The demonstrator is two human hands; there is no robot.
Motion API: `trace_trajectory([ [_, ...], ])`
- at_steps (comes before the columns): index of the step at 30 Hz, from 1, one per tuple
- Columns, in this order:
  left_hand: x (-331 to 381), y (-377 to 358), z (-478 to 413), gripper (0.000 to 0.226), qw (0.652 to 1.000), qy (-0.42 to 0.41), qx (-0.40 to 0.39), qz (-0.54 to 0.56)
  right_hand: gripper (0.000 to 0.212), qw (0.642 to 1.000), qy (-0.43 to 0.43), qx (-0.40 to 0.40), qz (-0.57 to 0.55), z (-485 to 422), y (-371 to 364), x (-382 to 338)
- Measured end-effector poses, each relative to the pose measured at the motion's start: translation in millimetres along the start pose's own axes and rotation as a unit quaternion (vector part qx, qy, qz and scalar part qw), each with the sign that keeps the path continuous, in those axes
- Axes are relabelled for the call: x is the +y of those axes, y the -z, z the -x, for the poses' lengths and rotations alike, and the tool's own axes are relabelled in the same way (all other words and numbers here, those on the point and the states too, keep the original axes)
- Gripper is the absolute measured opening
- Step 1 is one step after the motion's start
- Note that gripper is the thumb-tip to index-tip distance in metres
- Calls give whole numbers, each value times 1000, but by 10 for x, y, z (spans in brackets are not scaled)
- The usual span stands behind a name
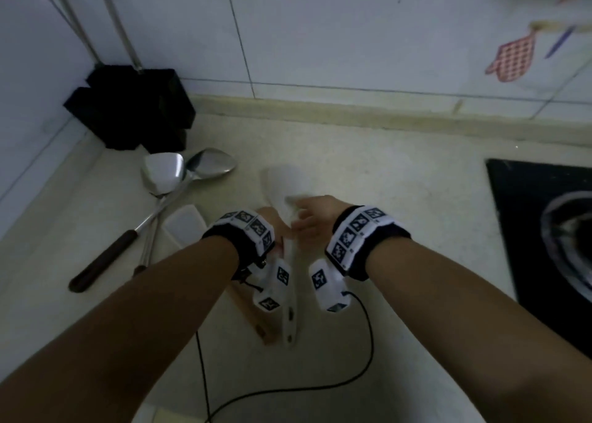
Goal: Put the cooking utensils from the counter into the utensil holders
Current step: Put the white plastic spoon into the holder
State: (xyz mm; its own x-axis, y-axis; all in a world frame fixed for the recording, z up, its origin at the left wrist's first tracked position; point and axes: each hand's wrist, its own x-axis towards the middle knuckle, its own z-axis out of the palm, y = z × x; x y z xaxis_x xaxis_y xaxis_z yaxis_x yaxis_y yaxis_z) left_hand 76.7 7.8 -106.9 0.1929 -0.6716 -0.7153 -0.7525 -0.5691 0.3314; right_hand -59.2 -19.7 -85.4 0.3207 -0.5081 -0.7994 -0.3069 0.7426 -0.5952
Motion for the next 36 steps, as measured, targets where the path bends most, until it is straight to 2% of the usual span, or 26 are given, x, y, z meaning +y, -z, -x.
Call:
trace_trajectory([
  [3, 4, 56, 98, 36, 1000, -15, 17, 20, 30, 999, 33, 6, -9, -47, -105, -23],
  [6, 1, 188, 280, 31, 993, -54, 23, 99, 21, 998, 58, 3, 16, -45, -150, -97],
  [8, -6, 349, 412, 30, 986, -68, 16, 149, 31, 997, 73, -16, 22, -1, -197, -220],
  [9, -10, 449, 481, 31, 984, -75, 21, 162, 30, 996, 81, -35, 15, 40, -229, -312],
  [11, -31, 663, 564, 34, 979, -88, 43, 177, 14, 991, 113, -65, -14, 132, -299, -539],
  [14, -131, 1058, 660, 29, 973, -78, 48, 214, 2, 982, 180, -28, -47, 321, -408, -962],
  [16, -249, 1333, 719, 25, 967, -59, 27, 245, 8, 969, 235, -34, -73, 454, -518, -1298],
  [18, -373, 1581, 775, 21, 964, -53, 40, 259, 10, 955, 279, -61, -77, 622, -692, -1644],
  [20, -487, 1819, 791, 22, 963, -65, 94, 245, 9, 946, 315, -64, -43, 777, -896, -1985],
  [25, -742, 2287, 750, 18, 960, -92, 198, 176, 11, 914, 406, -6, 28, 1026, -1414, -2677],
  [29, -1020, 2517, 600, 34, 955, -101, 266, 90, 12, 887, 460, 29, 36, 1007, -1781, -3146],
  [32, -1192, 2680, 392, 41, 933, -109, 334, 72, 6, 875, 481, 51, 31, 861, -2049, -3435],
  [34, -1265, 2805, 222, 43, 925, -127, 355, 50, 2, 866, 491, 87, 46, 680, -2210, -3528],
  [36, -1299, 2925, 49, 45, 926, -144, 348, -3, 12, 851, 500, 144, 68, 436, -2293, -3571],
])
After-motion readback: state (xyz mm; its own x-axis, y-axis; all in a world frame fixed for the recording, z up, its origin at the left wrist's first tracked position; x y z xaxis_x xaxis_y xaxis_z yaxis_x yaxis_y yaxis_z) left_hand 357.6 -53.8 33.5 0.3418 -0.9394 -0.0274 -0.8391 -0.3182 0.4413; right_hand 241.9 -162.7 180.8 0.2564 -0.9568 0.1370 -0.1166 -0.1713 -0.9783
